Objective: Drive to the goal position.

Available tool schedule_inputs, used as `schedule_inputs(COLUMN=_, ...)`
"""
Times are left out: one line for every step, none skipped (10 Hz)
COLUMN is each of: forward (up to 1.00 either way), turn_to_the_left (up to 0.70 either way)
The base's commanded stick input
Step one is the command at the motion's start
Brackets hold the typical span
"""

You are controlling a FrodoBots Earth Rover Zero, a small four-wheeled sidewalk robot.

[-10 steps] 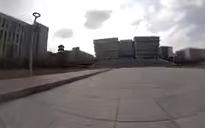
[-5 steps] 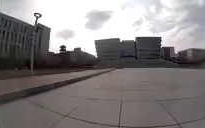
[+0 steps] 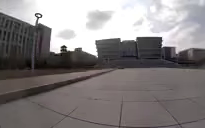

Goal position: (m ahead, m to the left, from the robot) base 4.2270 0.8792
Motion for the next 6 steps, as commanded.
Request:
schedule_inputs(forward=0.62, turn_to_the_left=0.03)
schedule_inputs(forward=0.99, turn_to_the_left=0.13)
schedule_inputs(forward=1.0, turn_to_the_left=0.35)
schedule_inputs(forward=1.0, turn_to_the_left=0.42)
schedule_inputs(forward=1.0, turn_to_the_left=0.42)
schedule_inputs(forward=1.0, turn_to_the_left=0.42)
